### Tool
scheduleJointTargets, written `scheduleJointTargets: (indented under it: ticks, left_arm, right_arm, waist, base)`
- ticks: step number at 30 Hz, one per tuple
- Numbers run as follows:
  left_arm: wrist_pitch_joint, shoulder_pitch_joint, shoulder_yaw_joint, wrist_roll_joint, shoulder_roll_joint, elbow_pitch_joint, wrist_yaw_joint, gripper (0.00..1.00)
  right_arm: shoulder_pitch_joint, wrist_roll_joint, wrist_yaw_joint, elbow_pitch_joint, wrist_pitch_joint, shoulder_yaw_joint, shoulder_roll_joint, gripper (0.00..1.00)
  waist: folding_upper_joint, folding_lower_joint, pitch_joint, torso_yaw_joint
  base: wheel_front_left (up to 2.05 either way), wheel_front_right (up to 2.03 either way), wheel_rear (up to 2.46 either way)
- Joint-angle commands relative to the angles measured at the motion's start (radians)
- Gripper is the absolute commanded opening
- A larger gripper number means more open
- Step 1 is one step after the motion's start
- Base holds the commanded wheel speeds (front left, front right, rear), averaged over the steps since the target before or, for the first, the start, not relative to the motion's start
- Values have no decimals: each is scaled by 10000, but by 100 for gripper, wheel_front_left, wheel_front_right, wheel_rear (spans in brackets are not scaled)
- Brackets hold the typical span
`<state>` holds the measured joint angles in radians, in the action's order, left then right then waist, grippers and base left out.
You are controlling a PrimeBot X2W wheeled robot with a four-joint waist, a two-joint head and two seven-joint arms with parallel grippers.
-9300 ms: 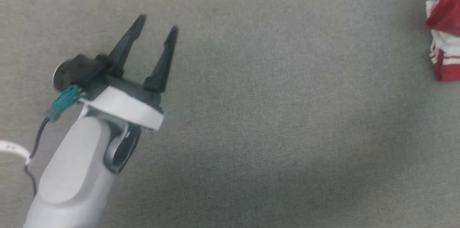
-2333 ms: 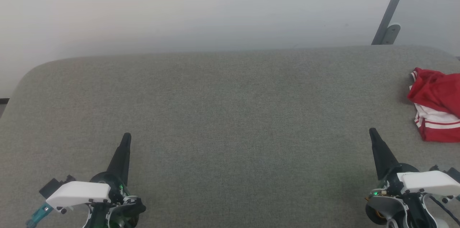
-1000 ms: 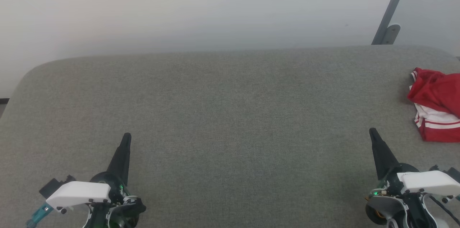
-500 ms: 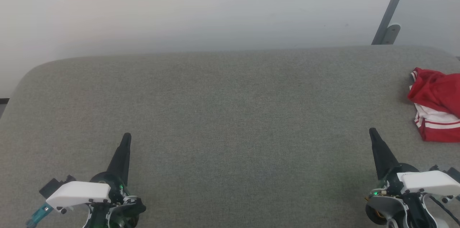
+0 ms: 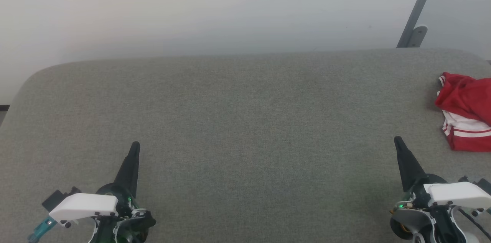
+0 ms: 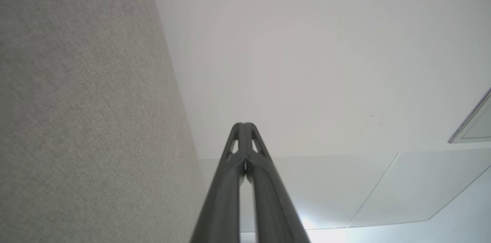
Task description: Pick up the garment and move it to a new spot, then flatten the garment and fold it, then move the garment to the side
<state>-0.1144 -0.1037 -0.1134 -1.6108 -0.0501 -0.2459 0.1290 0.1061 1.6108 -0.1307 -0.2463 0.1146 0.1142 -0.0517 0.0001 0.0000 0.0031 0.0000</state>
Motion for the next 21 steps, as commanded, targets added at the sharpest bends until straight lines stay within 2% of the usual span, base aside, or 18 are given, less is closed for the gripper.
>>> scheduleJointTargets:
  ticks: [1, 21]
  left_arm:
    - [-31, -117, -15, -37, 22, 5, 32, 0]
    - [-30, -117, -15, -38, 22, 4, 32, 0]
  right_arm:
    - [54, 41, 0, 40, 27, 1, 34, 0]
    - [54, 41, 0, 40, 26, 2, 33, 0]
  waist:
    - [-1, 0, 0, 0]
    - [-1, 0, 0, 0]
  base:
    - [0, 0, 0]
    - [0, 0, 0]
